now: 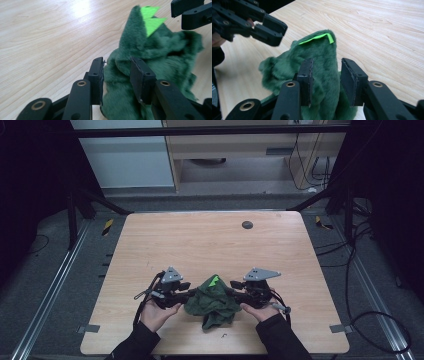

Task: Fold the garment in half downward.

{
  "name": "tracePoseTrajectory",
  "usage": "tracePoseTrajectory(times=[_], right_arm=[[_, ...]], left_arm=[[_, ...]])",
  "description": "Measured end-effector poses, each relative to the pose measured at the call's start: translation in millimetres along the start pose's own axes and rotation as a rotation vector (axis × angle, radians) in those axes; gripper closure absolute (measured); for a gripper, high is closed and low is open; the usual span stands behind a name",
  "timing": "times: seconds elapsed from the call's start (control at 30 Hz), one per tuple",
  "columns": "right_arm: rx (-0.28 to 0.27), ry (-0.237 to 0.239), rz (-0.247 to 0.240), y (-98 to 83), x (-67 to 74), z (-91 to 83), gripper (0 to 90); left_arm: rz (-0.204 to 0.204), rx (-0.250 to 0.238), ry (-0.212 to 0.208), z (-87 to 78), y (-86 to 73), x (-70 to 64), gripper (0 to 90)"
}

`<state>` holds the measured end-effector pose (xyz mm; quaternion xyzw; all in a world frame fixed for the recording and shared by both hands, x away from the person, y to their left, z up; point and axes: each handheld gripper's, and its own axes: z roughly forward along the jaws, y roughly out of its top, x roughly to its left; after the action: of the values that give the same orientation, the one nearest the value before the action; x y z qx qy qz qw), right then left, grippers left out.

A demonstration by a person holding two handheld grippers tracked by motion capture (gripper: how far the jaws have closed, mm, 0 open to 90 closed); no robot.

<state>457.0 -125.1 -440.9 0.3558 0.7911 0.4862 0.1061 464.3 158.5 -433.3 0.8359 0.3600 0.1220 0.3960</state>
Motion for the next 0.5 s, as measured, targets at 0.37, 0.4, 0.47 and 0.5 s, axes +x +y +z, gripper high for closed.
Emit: tracePoseTrajectory(times=[0.37, 0.4, 0.47, 0.5], right_arm=[[0.06, -0.002, 0.011, -2.2, -6.8, 24.2, 68.6], [0.065, 0.0, 0.007, -2.9, -6.9, 24.7, 70.1], [0.073, 0.007, 0.011, -3.9, -6.9, 24.6, 74.4], [0.079, 0.008, 0.013, -4.2, -6.7, 24.8, 76.7]], left_arm=[[0.04, 0.029, -0.051, 22.1, 0.0, -1.5, 63.1], [0.046, 0.039, -0.057, 23.8, -0.4, -1.6, 63.9], [0.051, 0.051, -0.059, 26.2, -2.1, -2.1, 68.4], [0.044, 0.057, -0.068, 27.6, -2.6, -1.9, 70.0]])
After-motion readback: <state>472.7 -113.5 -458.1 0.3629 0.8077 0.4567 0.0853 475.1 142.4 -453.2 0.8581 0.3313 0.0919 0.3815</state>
